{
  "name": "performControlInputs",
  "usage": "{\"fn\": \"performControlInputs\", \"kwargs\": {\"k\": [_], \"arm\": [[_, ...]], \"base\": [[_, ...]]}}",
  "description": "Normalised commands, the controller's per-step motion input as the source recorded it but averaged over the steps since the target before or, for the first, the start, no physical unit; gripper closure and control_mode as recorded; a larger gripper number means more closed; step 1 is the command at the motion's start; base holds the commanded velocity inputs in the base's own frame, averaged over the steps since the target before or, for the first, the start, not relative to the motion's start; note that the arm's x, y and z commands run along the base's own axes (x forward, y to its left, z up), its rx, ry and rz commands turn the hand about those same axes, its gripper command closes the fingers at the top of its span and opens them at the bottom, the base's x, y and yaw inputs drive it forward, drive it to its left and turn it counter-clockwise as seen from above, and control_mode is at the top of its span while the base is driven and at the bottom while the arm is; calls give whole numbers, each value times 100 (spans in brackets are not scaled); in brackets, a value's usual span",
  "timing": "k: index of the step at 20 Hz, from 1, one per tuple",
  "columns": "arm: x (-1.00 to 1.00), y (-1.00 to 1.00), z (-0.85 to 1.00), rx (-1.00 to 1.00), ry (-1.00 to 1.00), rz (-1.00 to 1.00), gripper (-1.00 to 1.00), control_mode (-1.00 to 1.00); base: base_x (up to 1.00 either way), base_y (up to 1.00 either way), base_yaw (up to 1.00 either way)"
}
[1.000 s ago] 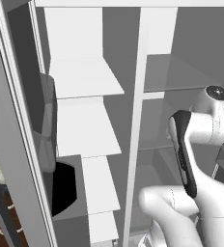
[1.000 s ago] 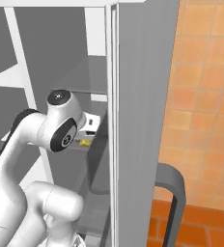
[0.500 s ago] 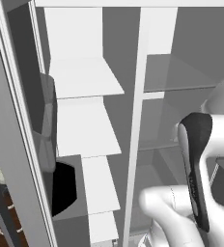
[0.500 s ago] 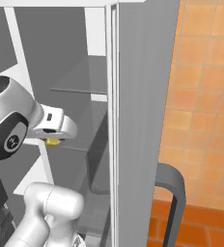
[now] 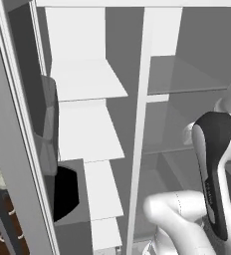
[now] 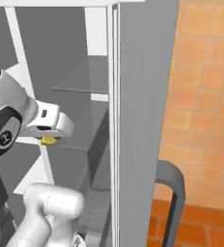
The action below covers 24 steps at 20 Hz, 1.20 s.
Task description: Grab a lemon wedge from the fridge and one ice cube from the ice bowl, and put them in the glass of lemonade.
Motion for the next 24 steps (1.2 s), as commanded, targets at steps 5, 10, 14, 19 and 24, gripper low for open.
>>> {"fn": "performControlInputs", "kwargs": {"k": [5,10,14,19,24], "arm": [[0,0,0,0,0,0,100,100],[0,0,0,0,0,0,100,100],[0,0,0,0,0,0,100,100],[0,0,0,0,0,0,100,100],[0,0,0,0,0,0,100,100]], "base": [[-100,13,0],[-100,22,11],[-47,41,60],[0,16,100],[0,25,99]]}}
